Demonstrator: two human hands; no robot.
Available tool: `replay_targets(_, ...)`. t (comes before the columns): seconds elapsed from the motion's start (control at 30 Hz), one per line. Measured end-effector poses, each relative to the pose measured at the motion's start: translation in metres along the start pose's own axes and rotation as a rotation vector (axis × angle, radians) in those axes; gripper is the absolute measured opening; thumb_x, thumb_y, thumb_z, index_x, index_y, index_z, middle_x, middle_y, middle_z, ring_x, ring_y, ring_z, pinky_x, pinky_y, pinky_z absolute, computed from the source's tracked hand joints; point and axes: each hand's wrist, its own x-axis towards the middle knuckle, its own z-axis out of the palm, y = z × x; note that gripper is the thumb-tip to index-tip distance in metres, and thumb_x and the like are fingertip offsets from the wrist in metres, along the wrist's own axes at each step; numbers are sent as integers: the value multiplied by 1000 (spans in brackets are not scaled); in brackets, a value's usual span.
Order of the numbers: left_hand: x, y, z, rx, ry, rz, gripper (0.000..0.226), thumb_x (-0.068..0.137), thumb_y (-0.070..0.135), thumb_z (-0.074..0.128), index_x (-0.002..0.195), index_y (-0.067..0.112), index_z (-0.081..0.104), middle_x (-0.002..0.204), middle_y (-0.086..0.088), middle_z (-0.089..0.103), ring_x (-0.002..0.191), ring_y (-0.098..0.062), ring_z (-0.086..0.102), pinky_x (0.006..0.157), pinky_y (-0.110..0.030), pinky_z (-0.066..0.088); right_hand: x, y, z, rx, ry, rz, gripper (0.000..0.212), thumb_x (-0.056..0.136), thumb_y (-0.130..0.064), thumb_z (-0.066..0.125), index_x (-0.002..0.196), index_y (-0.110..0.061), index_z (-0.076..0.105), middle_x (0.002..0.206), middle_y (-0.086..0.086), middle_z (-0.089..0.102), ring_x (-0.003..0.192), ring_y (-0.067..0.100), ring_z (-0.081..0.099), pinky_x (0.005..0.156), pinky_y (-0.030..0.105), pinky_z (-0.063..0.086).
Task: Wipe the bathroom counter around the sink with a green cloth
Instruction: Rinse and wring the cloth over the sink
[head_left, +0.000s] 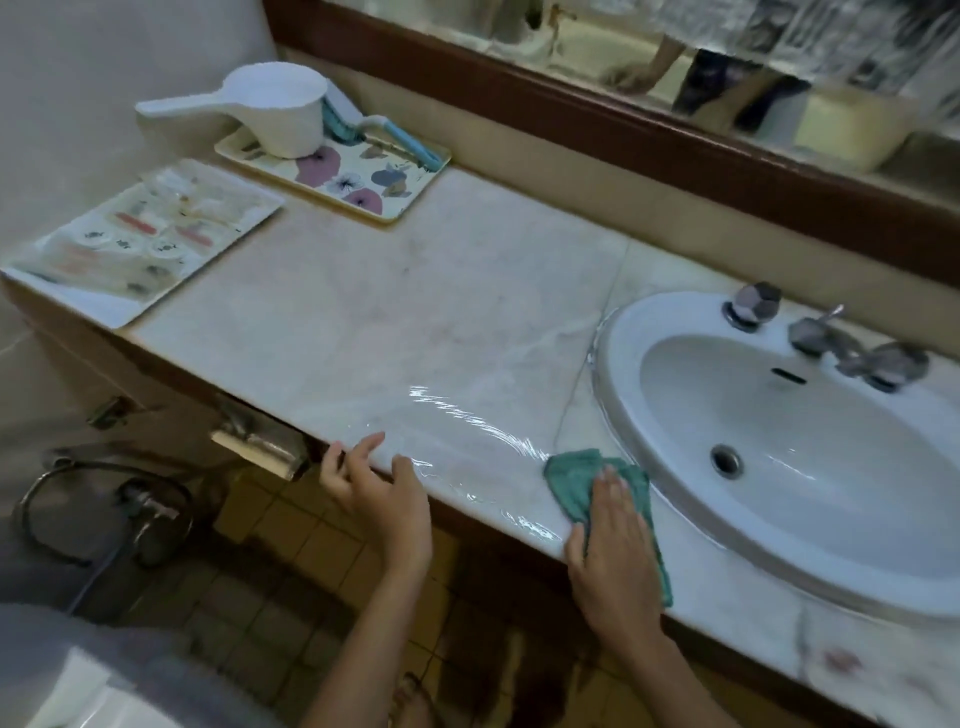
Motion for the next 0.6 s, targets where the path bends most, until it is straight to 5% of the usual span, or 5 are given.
replay_targets(0.07,-35,-2,1,16,-110,11,31,84,-2,60,102,22,62,142,-2,30,125,-13,38,96,-24,39,-10,24,-11,48,22,19,63,83,-10,54,143,-6,40,149,9,41,138,26,39,111,41,28)
replay_targets(0.2,-95,4,4,50,-349,228,34,80,-9,60,90,24,63,130,-4,42,120,-11,41,84,-2,33,-34,77,-37,123,36,107,55,72,6,65,125,-10,60,143,4,51,113,27,61,91,37,49)
replay_targets(0.4,-150,7,22,95,-743,512,21,79,23,46,88,31,64,113,17,52,105,-11,58,63,-17,46,-37,140,-92,428,-26,219,44,81,8,60,115,-20,67,113,-1,68,99,16,62,79,4,39)
replay_targets(0.5,-175,19,45,170,-940,775,25,81,20,49,100,26,64,122,14,52,113,-6,53,82,-23,47,-30,161,-128,871,-48,412,26,88,4,55,99,-15,69,100,11,69,89,21,61,68,14,45)
replay_targets(0.6,-193,33,76,308,-1073,1144,43,78,20,58,121,25,57,144,6,42,127,-14,45,98,-30,44,-24,183,-158,1645,-306,701,27,90,-2,49,115,-5,59,118,29,61,97,36,61,78,41,53)
